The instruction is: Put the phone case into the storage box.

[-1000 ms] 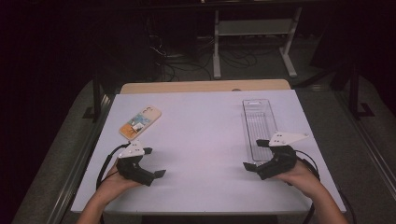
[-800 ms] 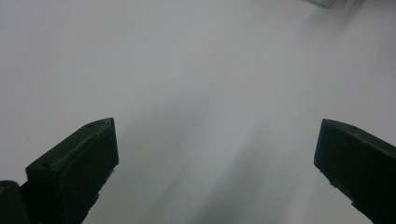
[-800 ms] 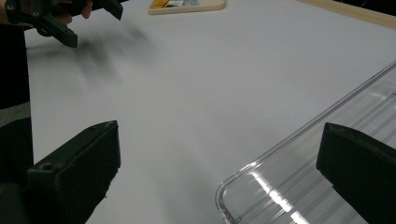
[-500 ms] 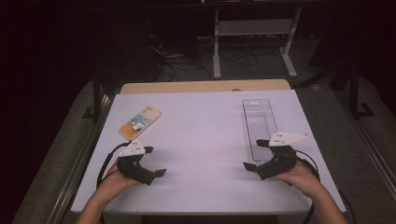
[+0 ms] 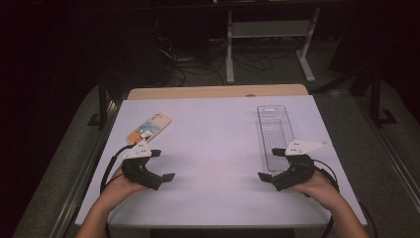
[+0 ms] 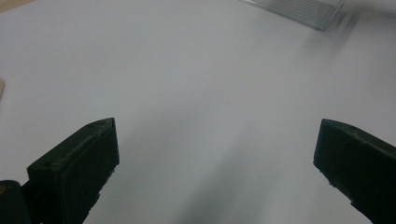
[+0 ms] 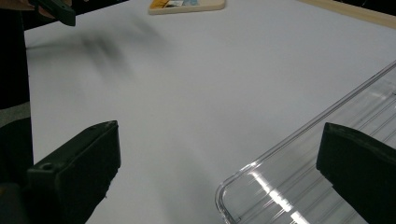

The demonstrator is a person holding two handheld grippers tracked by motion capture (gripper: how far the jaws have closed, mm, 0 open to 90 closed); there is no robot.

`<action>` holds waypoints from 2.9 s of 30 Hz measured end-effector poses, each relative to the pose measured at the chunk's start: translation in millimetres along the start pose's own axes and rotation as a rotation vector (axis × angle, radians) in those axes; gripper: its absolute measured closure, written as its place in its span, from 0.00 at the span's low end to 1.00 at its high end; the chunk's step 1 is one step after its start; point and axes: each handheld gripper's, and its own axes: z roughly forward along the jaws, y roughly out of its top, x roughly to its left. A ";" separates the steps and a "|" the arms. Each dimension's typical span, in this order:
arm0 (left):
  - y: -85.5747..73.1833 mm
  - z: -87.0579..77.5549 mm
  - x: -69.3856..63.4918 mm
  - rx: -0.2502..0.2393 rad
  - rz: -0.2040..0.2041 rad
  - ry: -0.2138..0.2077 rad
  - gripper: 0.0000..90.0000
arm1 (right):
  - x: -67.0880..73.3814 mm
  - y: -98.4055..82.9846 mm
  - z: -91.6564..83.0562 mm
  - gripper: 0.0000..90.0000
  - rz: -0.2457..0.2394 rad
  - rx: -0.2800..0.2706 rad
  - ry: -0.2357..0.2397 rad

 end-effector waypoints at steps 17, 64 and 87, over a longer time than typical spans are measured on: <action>16.4 -7.1 15.9 -0.014 0.002 0.025 0.00 | -0.5 -0.2 0.4 0.00 0.002 -0.009 -0.002; 47.8 -18.4 101.1 -0.026 -0.052 0.161 0.00 | -0.8 0.3 0.4 0.00 0.009 -0.005 0.003; 48.4 -31.2 148.1 -0.030 -0.112 0.234 0.00 | -1.4 0.2 0.5 0.00 0.006 -0.008 0.003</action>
